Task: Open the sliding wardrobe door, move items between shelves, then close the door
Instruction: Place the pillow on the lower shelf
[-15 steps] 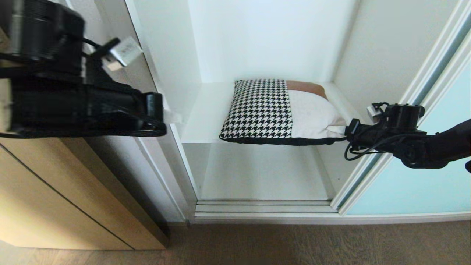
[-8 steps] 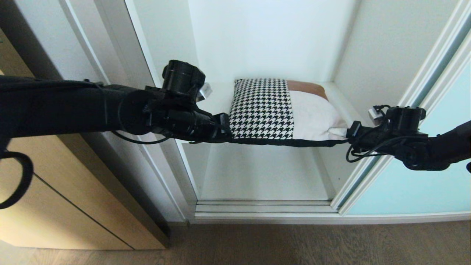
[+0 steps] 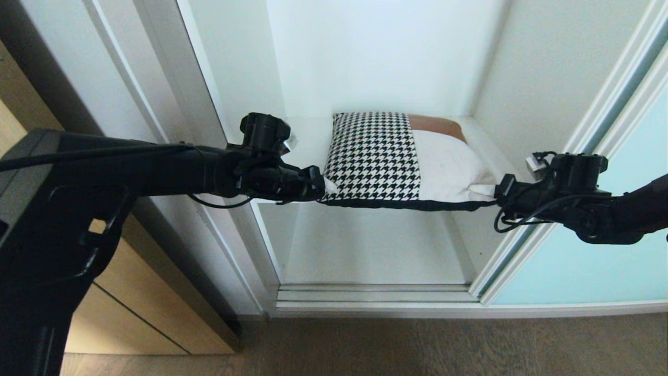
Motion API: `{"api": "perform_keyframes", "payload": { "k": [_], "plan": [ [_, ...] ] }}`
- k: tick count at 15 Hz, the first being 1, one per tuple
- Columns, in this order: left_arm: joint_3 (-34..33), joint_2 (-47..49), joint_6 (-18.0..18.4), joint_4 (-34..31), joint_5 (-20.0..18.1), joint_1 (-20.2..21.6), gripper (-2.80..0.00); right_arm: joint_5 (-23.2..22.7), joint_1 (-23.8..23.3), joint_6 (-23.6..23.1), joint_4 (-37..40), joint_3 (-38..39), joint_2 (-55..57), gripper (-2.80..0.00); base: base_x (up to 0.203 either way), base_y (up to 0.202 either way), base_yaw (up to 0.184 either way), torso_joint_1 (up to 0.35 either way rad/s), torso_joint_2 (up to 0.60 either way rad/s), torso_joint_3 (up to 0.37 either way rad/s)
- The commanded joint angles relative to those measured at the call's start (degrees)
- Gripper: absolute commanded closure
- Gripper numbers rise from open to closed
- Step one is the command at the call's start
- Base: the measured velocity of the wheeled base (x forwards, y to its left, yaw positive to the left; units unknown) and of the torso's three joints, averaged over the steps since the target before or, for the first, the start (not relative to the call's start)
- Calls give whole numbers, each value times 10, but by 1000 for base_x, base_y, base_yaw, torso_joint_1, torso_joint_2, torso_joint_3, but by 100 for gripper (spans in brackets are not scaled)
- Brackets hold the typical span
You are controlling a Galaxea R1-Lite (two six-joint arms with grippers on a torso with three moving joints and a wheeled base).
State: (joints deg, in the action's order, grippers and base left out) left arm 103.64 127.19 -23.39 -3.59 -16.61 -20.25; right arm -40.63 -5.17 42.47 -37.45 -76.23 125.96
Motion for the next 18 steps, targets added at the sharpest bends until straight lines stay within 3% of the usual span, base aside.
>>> {"api": "perform_keyframes", "payload": {
  "k": [1,3,6,11,18],
  "plan": [
    [5,27,-11,27,-26,18,-280,-2,1,2,3,0,-7,0,0,0,0,0,0,0],
    [44,48,-31,36,-54,27,-280,-3,1,2,13,1,-12,0,0,0,0,0,0,0],
    [73,86,-65,74,-128,36,-280,-7,6,-5,16,12,-21,0,0,0,0,0,0,0],
    [73,140,-42,133,-137,35,-280,-8,6,-15,37,14,-27,0,0,0,0,0,0,0],
    [74,127,-46,207,-138,41,-280,-39,13,-60,57,45,-40,0,0,0,0,0,0,0]
  ]
}}
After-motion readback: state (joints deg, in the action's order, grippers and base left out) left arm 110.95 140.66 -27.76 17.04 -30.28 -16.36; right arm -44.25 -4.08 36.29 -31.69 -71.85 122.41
